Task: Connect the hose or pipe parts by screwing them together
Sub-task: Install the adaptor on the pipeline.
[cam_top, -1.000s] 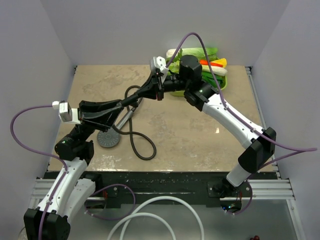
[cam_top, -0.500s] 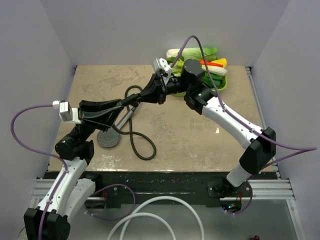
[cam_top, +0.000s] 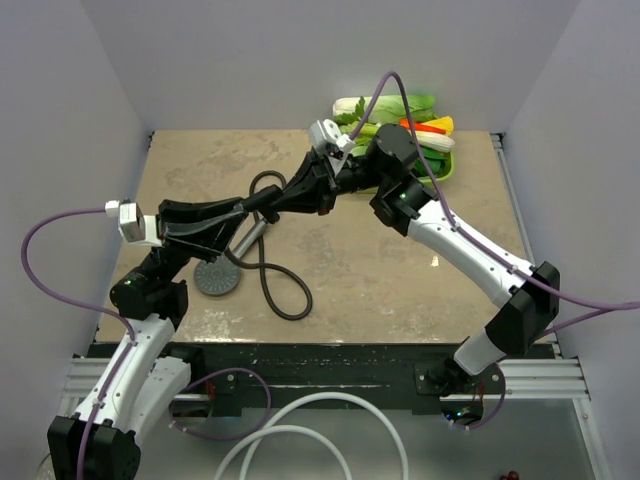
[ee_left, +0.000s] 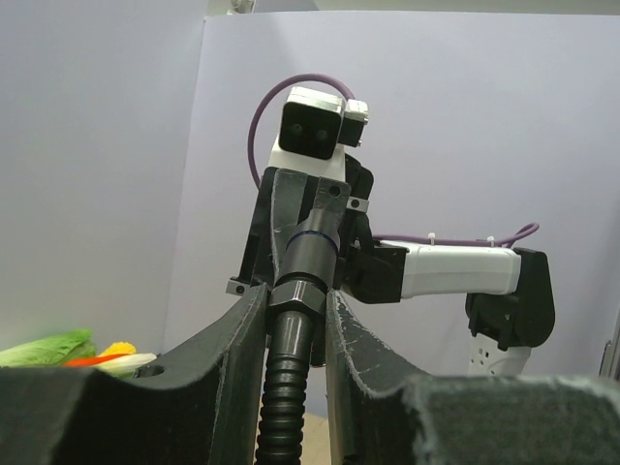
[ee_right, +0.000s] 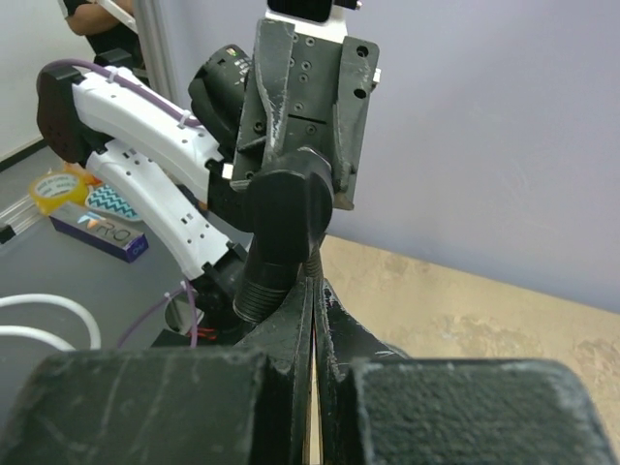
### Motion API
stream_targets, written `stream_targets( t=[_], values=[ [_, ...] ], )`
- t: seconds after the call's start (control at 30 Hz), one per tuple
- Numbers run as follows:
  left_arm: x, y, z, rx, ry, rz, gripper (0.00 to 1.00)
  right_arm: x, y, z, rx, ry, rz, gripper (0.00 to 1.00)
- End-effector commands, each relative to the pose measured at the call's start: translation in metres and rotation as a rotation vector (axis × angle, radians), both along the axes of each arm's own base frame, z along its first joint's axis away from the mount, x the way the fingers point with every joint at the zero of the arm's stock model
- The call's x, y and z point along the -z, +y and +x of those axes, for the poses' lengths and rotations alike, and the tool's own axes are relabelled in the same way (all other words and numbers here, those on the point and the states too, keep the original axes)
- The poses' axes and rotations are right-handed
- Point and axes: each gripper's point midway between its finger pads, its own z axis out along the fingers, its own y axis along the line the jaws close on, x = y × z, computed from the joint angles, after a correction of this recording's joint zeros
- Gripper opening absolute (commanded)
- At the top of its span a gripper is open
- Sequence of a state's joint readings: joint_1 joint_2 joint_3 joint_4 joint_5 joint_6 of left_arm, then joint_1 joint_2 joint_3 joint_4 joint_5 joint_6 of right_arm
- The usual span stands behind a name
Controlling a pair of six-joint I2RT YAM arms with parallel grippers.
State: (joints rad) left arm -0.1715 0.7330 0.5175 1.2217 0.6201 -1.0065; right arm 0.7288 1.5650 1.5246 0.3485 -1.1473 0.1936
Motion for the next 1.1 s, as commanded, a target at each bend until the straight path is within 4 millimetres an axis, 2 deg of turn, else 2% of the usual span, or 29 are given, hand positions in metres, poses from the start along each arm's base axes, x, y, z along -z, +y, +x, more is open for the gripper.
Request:
stream_targets(
  t=[0.0,0.3,0.53,0.7,0.9,1.07],
  values=[
    [-0.030,0.010,-0.012,-0.049,-0.106,-0.056,0.00,-0.023,-0.010,-0.027,-0.061,-0.038,0.048,0.00],
    [-0.031,0.012,-0.009,-0.064,-0.102,-0.063,0.00,-0.017,-0.010,-0.038,-0.068,0.010,0.035,0.00],
    [-0.033,0.013,-0.008,-0.073,-0.104,-0.069,0.00,-0.038,-0.016,-0.048,-0.053,-0.007,0.103,0.00],
    [-0.034,0.013,-0.010,-0.068,-0.102,-0.070,0.00,-0.054,-0.012,-0.046,-0.031,-0.022,0.145,0.00],
    [-0.035,0.013,-0.011,-0.069,-0.106,-0.068,0.00,-0.063,-0.005,-0.048,-0.026,-0.020,0.167,0.00],
    [-0.034,0.013,-0.010,-0.069,-0.100,-0.072,0.00,-0.074,0.000,-0.040,0.041,-0.008,0.189,0.00]
  ],
)
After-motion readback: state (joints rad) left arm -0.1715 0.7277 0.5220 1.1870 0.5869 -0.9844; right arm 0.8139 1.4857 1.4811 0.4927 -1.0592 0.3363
